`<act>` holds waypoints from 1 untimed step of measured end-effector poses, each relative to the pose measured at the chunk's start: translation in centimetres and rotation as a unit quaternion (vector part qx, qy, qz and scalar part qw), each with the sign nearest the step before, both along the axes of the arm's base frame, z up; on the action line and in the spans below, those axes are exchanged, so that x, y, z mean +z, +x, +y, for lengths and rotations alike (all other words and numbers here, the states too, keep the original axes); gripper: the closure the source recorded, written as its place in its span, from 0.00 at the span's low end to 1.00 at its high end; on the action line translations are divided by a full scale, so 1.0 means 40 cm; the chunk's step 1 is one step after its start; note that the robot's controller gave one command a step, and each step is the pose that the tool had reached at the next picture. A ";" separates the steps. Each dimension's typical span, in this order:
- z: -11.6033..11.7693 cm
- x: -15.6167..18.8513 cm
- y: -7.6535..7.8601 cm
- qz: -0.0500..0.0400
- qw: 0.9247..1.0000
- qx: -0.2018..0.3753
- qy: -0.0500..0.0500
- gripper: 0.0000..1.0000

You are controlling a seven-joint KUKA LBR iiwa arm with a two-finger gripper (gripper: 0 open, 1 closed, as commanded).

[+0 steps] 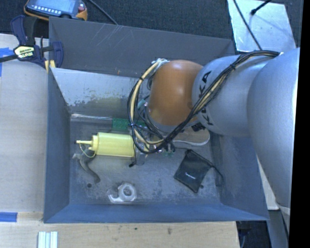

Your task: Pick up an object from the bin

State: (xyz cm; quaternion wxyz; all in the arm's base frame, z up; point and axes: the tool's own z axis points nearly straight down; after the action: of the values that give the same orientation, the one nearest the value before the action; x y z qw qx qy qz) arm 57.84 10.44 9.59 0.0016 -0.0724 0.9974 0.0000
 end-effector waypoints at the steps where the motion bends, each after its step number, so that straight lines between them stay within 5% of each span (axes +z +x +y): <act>1: 0.070 -0.011 -0.009 -0.001 1.000 0.031 0.000 1.00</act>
Offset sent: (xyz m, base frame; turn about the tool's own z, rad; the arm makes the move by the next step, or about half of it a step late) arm 0.0454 0.0017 0.0765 -0.0900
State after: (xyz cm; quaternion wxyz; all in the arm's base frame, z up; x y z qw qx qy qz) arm 57.47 13.25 9.16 0.0025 -0.1034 0.9946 -0.0003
